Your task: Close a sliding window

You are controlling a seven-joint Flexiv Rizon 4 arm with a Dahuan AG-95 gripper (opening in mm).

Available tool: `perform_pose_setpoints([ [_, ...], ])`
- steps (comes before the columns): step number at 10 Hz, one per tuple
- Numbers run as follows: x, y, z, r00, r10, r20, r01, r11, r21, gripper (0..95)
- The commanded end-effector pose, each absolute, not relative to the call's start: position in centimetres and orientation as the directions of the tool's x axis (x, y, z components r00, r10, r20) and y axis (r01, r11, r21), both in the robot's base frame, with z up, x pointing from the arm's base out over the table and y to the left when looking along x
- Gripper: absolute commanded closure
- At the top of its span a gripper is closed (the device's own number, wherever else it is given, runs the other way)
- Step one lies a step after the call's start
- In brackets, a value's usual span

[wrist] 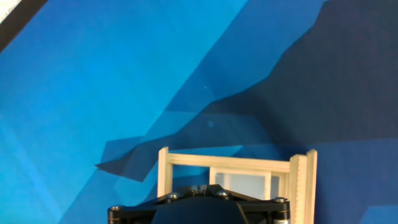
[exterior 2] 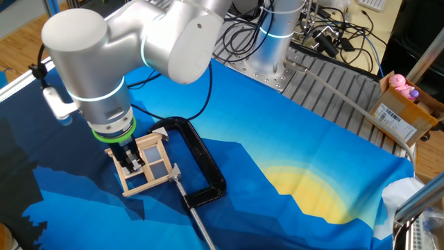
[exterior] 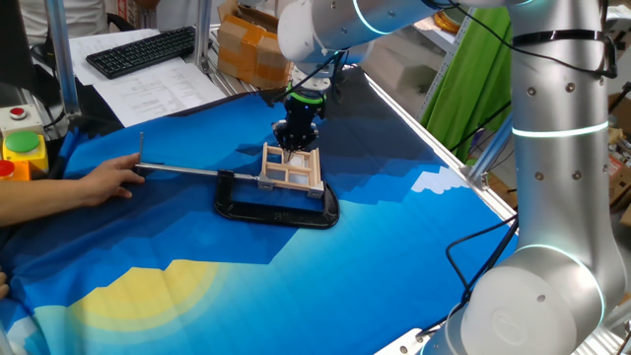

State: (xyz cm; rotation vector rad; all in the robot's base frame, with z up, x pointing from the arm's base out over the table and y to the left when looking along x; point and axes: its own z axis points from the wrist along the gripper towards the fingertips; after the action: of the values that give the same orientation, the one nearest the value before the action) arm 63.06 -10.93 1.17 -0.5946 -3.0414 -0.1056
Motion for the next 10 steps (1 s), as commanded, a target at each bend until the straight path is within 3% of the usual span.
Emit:
perform_pose_setpoints([
  [1,62.98,-10.93,1.23,-0.925,0.377,0.051,0.38,0.923,0.059,95.0],
  [10,62.95,-10.69,0.96,-0.914,0.403,0.044,0.405,0.912,0.067,95.0],
])
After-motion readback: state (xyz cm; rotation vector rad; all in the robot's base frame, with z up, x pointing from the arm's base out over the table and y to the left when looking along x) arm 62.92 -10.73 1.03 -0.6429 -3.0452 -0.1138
